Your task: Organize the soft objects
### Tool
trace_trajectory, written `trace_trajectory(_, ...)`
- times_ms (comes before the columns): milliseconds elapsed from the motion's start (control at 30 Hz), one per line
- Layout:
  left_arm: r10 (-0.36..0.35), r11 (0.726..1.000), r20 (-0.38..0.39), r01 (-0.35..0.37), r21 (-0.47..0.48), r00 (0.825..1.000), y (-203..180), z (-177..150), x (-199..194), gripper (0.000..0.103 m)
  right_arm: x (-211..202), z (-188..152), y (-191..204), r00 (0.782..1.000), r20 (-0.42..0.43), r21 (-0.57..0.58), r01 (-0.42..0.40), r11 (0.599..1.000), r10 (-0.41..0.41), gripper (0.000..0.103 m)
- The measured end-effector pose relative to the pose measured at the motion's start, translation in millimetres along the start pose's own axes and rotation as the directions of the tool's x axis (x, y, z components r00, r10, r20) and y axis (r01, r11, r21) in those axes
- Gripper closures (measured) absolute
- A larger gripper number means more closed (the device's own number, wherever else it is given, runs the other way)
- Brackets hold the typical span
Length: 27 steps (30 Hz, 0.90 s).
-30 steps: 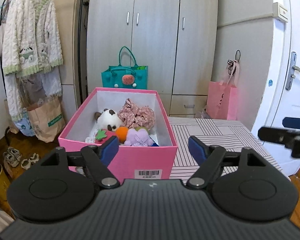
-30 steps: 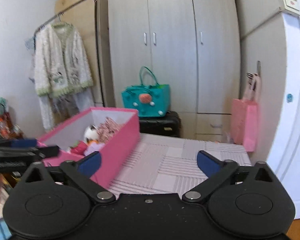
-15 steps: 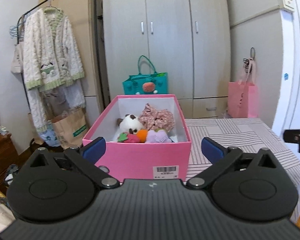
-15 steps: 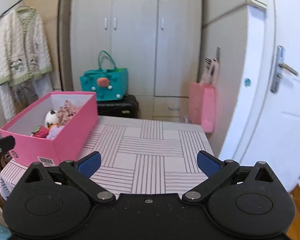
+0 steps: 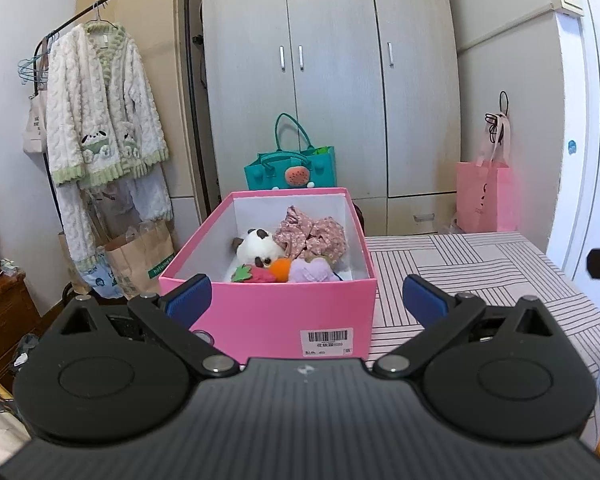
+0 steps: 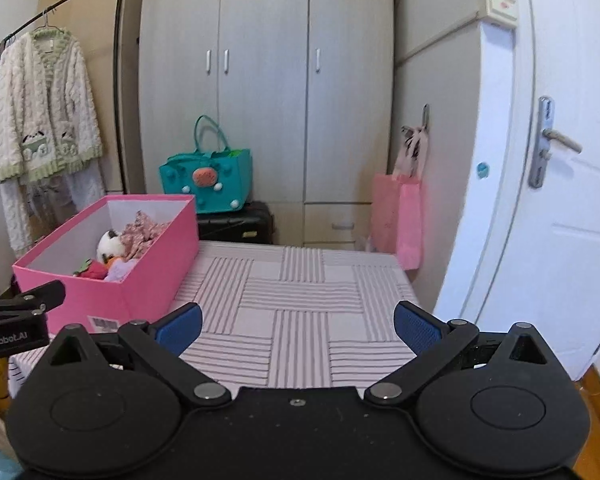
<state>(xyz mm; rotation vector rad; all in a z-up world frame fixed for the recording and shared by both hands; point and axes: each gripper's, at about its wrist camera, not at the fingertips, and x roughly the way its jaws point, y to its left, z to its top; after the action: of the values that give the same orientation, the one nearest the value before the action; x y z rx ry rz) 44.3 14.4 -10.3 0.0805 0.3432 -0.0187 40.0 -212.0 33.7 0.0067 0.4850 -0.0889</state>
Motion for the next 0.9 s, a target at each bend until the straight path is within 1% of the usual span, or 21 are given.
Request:
trace_trajectory(200, 0.015, 1.000, 0.007, -0.015, -0.002, 1.000, -2, -3, -3, 0.000, -5, 0, -4, 0.999, 0.025, 0.028, 0.021, 0.999, -0.022, 0.000)
trace_trajectory(467, 0.021, 1.000, 0.011, -0.021, 0.001, 1.000, -2, -4, -3, 0.000, 3, -5, -10, 0.997, -0.002, 0.050, 0.082, 0.995, -0.082, 0.000)
trace_trajectory(667, 0.039, 0.999, -0.014, -0.039, 0.003, 0.999, 0, -6, -1, 0.000, 1, -7, -5, 0.992, 0.008, 0.001, 0.125, 0.992, -0.125, 0.000)
trace_trajectory(900, 0.042, 0.999, -0.022, -0.042, 0.003, 0.999, 2, -7, -1, 0.000, -8, -8, 1, 0.989, 0.042, -0.030, 0.140, 0.990, -0.139, 0.000)
